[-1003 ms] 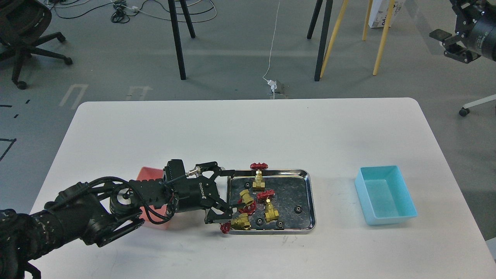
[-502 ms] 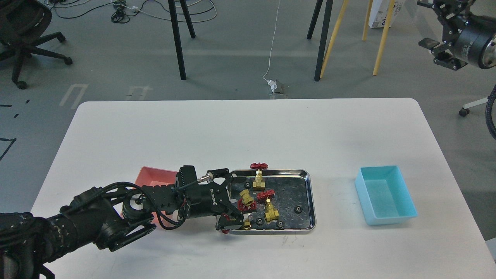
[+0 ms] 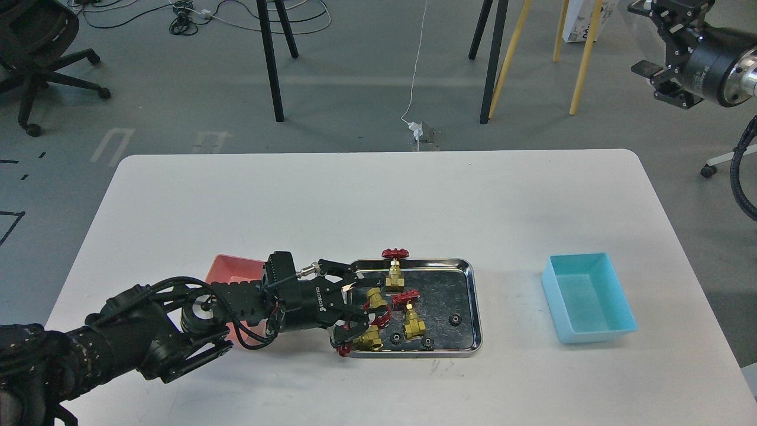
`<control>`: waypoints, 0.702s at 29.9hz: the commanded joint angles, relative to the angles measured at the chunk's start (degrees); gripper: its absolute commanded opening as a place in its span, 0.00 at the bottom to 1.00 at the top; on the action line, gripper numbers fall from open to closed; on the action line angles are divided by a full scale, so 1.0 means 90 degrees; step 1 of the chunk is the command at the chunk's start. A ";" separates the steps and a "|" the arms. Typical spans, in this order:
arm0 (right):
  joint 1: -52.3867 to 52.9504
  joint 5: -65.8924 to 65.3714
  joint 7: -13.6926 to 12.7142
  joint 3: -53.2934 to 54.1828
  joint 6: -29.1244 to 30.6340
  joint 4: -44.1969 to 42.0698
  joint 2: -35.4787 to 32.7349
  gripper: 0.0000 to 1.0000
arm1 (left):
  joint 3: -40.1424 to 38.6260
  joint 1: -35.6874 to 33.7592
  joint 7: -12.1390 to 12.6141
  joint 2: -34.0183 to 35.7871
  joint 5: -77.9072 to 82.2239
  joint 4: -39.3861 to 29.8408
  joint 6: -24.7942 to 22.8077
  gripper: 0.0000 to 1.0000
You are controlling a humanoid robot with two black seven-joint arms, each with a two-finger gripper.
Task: Place valve in pink box and gear in blue box
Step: 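Lower the left gripper onto a brass red-handled valve and grasp it, then lift the valve and carry it over the pink box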
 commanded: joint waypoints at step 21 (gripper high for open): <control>0.0250 -0.0020 -0.0019 0.0000 0.0010 -0.0664 0.0298 0.99 | -0.0137 0.0008 0.0000 0.3440 -0.2688 -0.2605 0.0000 0.08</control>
